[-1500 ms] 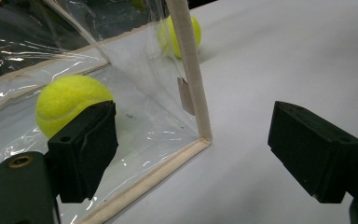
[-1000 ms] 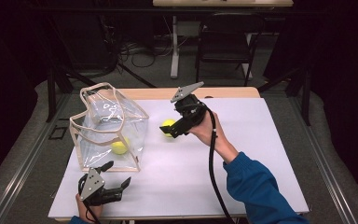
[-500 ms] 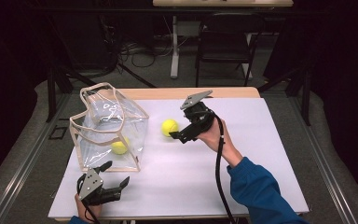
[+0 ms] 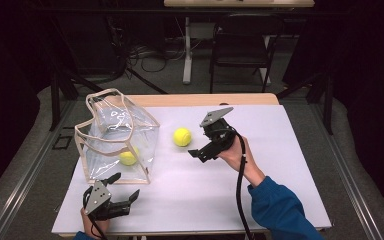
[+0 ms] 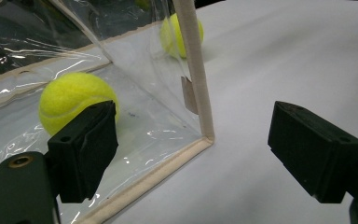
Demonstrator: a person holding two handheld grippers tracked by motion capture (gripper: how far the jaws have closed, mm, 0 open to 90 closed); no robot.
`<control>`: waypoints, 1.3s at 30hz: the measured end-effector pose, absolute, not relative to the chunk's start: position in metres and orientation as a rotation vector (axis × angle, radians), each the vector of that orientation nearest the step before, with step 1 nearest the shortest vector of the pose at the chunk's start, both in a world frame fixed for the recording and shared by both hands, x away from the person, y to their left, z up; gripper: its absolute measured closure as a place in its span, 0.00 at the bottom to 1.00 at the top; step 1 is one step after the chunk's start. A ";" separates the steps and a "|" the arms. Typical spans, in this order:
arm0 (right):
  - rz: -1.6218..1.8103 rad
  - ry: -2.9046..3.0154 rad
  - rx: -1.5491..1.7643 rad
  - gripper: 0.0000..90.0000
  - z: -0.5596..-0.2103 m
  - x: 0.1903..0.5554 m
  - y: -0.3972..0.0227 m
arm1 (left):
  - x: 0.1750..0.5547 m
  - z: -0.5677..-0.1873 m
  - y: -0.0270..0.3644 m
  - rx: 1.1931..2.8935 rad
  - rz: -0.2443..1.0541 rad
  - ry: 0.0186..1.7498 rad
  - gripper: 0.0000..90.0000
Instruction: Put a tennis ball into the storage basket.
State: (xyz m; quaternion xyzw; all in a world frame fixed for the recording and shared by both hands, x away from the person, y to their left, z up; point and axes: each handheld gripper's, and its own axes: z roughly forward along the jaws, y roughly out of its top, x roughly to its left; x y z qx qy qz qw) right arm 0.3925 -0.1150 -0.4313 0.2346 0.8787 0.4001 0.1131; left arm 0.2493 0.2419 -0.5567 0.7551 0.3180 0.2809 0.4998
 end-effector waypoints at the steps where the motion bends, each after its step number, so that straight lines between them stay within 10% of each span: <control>1: 1.176 2.575 0.693 0.00 -0.433 0.392 -0.117 | 0.249 -0.557 0.241 1.825 0.682 0.770 0.18; 39: 1.042 2.607 0.766 0.00 -0.483 0.394 -0.129 | 0.248 -0.556 0.238 1.836 0.685 0.765 0.18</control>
